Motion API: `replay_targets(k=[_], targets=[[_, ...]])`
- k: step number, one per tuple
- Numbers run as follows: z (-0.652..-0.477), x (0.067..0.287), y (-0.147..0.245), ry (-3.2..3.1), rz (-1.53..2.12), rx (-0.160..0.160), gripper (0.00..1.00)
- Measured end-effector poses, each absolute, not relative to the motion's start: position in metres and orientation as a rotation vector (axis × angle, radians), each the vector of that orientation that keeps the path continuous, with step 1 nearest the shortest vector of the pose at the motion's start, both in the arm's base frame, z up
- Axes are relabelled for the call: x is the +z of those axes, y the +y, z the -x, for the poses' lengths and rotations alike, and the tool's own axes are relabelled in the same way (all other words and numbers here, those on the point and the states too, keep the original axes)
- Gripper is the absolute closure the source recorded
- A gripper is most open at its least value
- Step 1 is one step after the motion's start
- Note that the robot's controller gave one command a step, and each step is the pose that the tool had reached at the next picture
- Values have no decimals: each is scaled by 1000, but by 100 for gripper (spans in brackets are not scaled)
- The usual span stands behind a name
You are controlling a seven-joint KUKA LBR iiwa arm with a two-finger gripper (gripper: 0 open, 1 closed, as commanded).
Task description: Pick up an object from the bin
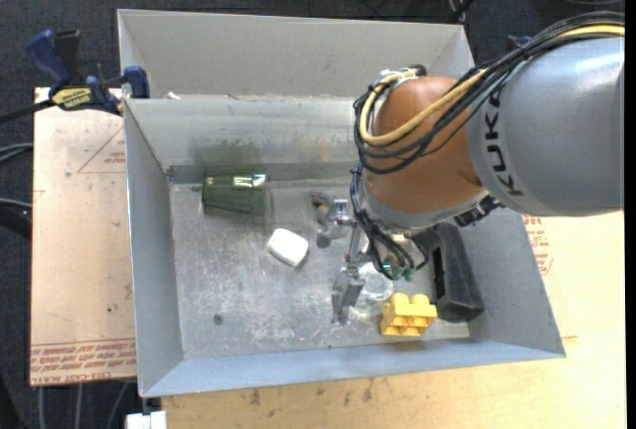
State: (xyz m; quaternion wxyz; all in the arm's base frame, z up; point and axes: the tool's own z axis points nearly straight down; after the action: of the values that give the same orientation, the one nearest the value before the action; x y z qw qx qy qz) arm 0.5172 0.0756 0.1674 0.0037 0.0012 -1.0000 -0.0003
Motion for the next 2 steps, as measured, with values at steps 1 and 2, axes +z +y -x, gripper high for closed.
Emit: replay_targets(k=[1, 2], targets=[[-519, 171, 75, -3142, 0, -2, 0], [-509, 163, 59, -3144, -139, -5, 0]])
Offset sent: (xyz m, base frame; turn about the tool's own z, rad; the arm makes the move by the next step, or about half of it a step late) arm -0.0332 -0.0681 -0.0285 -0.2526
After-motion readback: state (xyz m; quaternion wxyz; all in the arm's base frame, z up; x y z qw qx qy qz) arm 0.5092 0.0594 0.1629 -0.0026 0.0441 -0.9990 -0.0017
